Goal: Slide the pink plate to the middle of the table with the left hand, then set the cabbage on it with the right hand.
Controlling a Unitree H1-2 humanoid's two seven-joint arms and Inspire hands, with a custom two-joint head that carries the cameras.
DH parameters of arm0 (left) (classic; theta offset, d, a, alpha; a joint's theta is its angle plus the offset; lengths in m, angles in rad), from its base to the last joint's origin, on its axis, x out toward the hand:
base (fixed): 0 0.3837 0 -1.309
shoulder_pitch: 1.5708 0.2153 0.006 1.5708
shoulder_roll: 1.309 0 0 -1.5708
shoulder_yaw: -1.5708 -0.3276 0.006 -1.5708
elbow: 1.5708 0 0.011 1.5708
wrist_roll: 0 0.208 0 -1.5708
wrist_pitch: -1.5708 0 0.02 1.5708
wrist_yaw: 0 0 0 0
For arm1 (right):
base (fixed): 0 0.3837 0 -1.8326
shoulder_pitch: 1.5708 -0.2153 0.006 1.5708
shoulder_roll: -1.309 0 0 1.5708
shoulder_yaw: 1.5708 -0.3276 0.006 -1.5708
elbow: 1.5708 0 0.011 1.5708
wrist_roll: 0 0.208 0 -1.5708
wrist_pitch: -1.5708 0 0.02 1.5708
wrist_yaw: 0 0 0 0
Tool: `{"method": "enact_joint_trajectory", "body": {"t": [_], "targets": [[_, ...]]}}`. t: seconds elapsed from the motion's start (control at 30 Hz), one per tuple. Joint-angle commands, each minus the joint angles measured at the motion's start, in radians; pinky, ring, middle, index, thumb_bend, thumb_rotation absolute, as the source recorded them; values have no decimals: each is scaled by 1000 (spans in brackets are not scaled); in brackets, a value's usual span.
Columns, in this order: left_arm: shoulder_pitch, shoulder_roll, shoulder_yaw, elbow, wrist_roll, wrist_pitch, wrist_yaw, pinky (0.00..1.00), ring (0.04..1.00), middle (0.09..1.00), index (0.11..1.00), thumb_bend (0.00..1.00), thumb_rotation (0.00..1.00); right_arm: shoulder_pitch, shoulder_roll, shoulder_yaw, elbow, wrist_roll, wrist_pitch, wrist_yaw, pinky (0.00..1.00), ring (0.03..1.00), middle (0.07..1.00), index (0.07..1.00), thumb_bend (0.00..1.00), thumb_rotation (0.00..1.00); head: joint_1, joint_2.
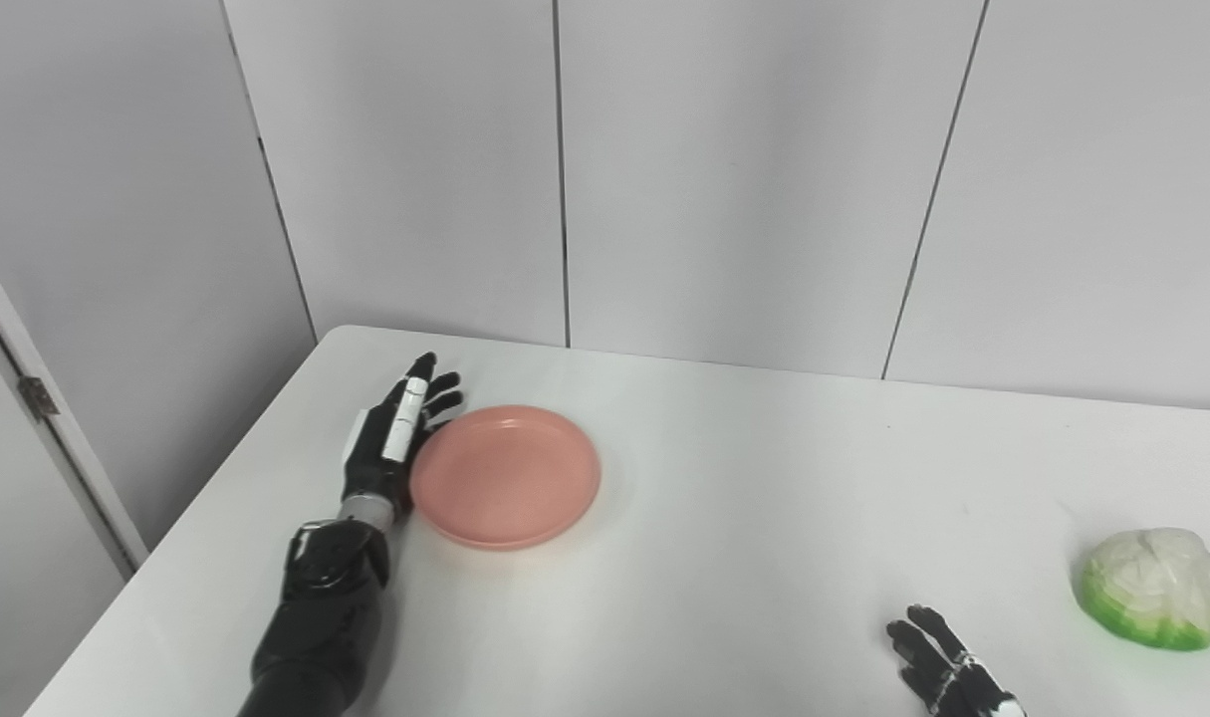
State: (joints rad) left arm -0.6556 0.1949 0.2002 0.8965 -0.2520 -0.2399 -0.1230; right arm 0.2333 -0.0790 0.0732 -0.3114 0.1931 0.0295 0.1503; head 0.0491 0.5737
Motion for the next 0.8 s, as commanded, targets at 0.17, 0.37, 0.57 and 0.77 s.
{"method": "enact_joint_trajectory", "body": {"t": [0.17, 0.37, 0.57, 0.77], "targets": [[35, -110, 8, -79, 4, 57, 84, 691, 845, 847, 887, 868, 823, 37, 24, 26, -59, -4, 10, -20, 958, 923, 868, 870, 847, 1000, -18, 28], [83, -155, -8, -187, 25, 126, 119, 715, 853, 846, 894, 848, 827, 23, 27, 49, -67, -18, 24, -39, 954, 920, 867, 863, 847, 1000, -49, 50], [151, -204, -34, -294, 42, 193, 145, 722, 868, 869, 914, 893, 848, 2, 33, 73, -62, -42, 31, -55, 945, 918, 859, 855, 847, 1000, -90, 65], [204, -252, -54, -357, 53, 243, 151, 752, 868, 853, 904, 837, 833, -6, 47, 102, -69, -75, 42, -76, 940, 911, 844, 848, 862, 999, -140, 78]]}}
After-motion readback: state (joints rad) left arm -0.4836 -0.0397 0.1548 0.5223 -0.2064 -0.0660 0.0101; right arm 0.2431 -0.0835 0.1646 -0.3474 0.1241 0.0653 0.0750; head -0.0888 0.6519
